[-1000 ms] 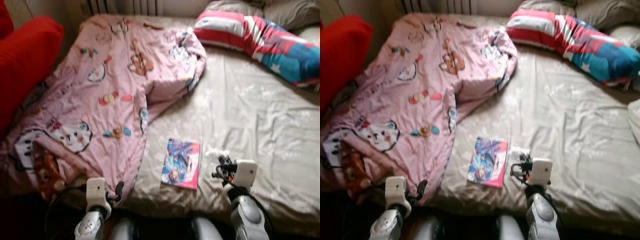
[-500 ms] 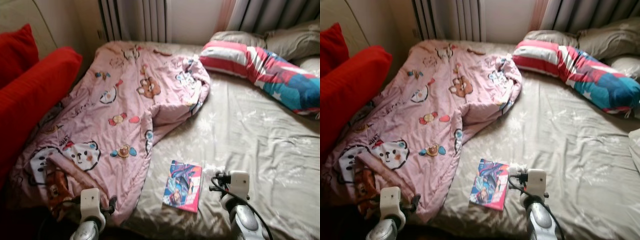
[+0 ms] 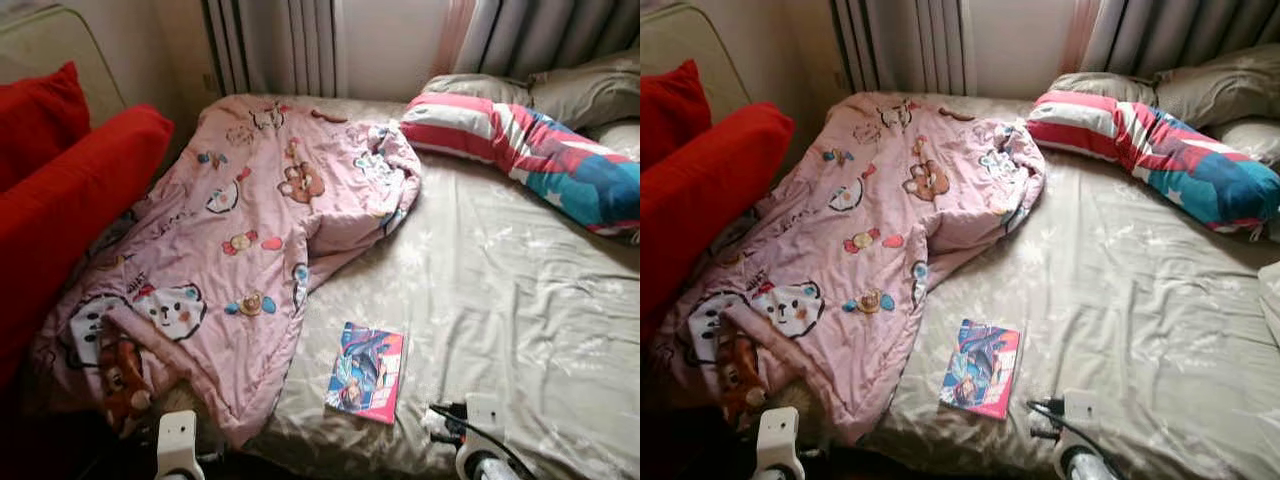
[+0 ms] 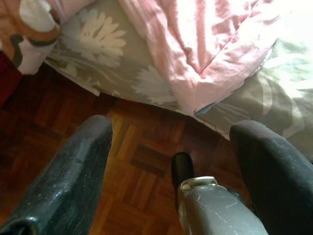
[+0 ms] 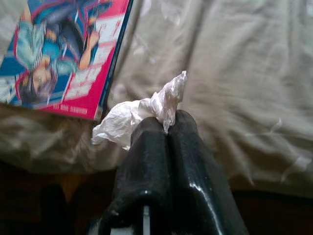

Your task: Clean up the room

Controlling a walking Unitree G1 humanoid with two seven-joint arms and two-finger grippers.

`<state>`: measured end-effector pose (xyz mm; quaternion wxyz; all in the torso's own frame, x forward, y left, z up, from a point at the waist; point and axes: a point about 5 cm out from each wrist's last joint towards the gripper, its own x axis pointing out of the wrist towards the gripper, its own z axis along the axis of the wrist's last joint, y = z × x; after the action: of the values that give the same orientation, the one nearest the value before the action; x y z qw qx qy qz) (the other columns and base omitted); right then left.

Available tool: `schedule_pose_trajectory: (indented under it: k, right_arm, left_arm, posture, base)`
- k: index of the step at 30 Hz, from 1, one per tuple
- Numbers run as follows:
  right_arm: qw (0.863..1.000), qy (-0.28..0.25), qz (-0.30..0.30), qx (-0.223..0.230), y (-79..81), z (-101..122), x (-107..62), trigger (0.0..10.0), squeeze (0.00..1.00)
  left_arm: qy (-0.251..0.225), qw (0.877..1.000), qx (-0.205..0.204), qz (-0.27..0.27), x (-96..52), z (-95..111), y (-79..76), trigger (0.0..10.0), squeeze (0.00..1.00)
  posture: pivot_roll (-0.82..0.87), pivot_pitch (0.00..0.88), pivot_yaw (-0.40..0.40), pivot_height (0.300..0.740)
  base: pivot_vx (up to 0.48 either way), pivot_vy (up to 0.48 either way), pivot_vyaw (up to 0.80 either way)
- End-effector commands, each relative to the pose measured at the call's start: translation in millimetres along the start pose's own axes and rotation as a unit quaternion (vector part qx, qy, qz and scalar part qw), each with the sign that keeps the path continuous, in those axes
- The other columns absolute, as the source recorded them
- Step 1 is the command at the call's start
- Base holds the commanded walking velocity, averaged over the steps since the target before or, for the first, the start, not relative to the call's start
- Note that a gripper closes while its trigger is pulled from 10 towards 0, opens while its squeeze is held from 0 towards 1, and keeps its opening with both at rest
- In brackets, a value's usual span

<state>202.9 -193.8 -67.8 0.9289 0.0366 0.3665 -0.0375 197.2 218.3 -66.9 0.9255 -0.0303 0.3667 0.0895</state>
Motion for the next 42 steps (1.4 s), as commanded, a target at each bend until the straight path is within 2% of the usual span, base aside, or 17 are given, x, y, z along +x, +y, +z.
schedule_pose_trajectory:
  k: [1, 8, 19, 26, 37, 42]
  right_arm:
    - [1.0, 0.011, -0.007, 0.002, -0.8, -7, -1.8, 10.0, 0.0]
    - [0.999, 0.045, -0.013, 0.012, 2.8, -24, -5.9, 10.0, 0.0]
    - [0.998, 0.052, -0.018, 0.016, 0.6, -26, -6.5, 10.0, 0.0]
    - [0.999, 0.05, -0.013, 0.009, 1.4, -25, -6.5, 10.0, 0.0]
    - [0.998, 0.056, -0.019, 0.025, -2.7, -28, -7.5, 10.0, 0.0]
    - [0.998, 0.064, -0.016, 0.013, -1.9, -30, -7.9, 10.0, 0.0]
  left_arm:
    - [0.021, 1.0, -0.003, 0.01, -3.0, -11, 2.4, 10.0, 0.0]
    - [0.047, 0.999, 0.002, 0.01, -6.0, -22, 2.9, 10.0, 0.0]
    - [0.048, 0.999, -0.003, 0.006, -5.2, -20, 4.8, 10.0, 0.0]
    - [0.053, 0.999, 0.006, -0.001, -5.4, -21, 4.5, 10.0, 0.0]
    - [0.053, 0.999, 0.006, -0.003, -5.1, -21, 3.4, 10.0, 0.0]
    - [0.053, 0.999, 0.006, -0.004, -5.0, -20, 3.1, 10.0, 0.0]
  posture:
    - [-0.06, 0.17, 0.012, 0.74]
    - [-0.06, 0.19, 0.016, 0.74]
    - [-0.06, 0.204, 0.017, 0.74]
    - [-0.06, 0.205, 0.017, 0.74]
    - [-0.05, 0.207, 0.015, 0.74]
    - [-0.05, 0.207, 0.015, 0.74]
  base:
    - [0.0, 0.0, 0.79]
    - [0.0, 0.0, 0.79]
    - [0.0, 0.0, 0.0]
    - [0.0, 0.319, 0.53]
    - [0.0, 0.374, 0.0]
    - [0.0, 0.362, 0.0]
